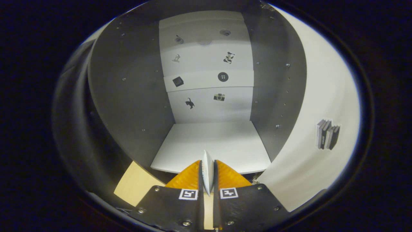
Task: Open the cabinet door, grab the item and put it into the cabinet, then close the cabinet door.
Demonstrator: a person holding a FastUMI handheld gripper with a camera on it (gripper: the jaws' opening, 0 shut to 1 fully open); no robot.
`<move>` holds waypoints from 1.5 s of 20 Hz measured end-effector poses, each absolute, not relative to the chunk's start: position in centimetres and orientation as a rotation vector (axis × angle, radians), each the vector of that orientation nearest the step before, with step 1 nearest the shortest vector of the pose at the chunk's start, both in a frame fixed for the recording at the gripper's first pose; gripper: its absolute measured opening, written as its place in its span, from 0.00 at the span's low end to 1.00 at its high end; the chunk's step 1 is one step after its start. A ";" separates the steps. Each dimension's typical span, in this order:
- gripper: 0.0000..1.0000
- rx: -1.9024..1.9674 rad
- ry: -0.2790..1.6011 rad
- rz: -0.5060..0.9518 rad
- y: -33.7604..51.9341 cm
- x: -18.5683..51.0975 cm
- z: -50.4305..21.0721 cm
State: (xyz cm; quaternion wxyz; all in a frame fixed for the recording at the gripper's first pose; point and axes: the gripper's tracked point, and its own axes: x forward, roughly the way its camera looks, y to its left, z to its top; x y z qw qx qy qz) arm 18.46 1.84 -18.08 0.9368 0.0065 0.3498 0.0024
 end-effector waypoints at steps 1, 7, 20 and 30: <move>0.11 0.015 0.738 -0.003 1.7 18.5 -18.5; 0.11 -0.015 0.844 -0.024 0.9 19.5 -20.1; 0.23 -0.012 0.936 -0.033 1.3 21.9 -22.4; 0.28 0.000 0.709 -0.008 2.1 22.7 -18.4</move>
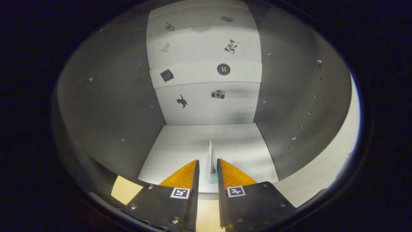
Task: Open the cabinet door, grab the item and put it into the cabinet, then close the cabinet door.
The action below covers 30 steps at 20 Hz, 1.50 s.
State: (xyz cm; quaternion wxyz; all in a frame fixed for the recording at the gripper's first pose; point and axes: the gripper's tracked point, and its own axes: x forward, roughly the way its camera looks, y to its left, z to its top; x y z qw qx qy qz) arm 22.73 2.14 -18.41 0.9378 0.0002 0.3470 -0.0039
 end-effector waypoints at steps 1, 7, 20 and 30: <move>0.28 0.007 0.665 -0.006 2.3 22.6 -17.3; 0.27 0.037 0.413 -0.033 2.3 19.5 -9.9; 0.27 -0.104 0.114 -0.118 1.9 4.8 -0.7; 0.27 -0.096 0.060 -0.365 -5.3 -8.6 3.4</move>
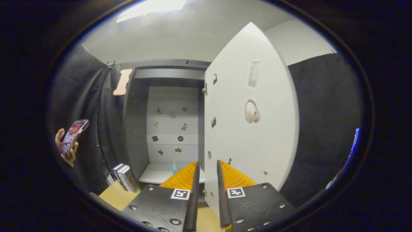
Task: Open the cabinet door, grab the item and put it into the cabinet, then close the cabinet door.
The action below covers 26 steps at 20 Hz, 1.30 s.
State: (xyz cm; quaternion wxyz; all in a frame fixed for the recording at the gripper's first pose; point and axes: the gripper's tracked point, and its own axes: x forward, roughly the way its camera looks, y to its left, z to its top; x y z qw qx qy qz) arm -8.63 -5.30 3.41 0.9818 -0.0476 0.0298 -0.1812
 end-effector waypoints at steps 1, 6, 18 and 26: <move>0.27 -0.088 0.052 -0.389 -6.1 -9.9 3.9; 0.27 -0.047 0.027 -0.495 -9.7 -16.1 6.0; 0.71 -0.109 0.052 -0.677 -18.9 -17.9 6.2; 0.85 -0.094 0.090 -0.606 -18.7 -16.8 5.5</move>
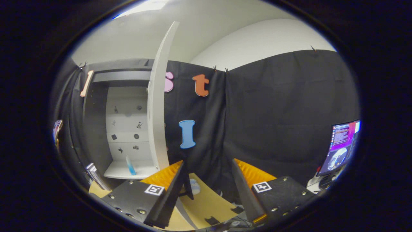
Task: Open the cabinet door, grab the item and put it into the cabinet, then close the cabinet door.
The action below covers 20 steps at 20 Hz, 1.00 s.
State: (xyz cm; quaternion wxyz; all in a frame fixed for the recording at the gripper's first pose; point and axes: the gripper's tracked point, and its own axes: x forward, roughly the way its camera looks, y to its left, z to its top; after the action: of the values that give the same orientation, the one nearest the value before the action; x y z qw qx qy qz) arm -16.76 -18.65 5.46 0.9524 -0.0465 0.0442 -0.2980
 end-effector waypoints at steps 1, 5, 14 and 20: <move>0.85 -0.097 0.089 -0.594 -18.5 -16.6 5.6; 0.85 -0.075 0.102 -0.556 -17.2 -16.4 5.6; 0.84 -0.013 0.151 -0.347 -9.8 -14.3 4.1; 0.84 0.049 0.193 -0.175 -5.6 -12.2 3.0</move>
State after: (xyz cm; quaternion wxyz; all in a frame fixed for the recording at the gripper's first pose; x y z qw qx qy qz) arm -12.17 -5.57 2.99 0.9912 0.0243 0.0961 -0.0872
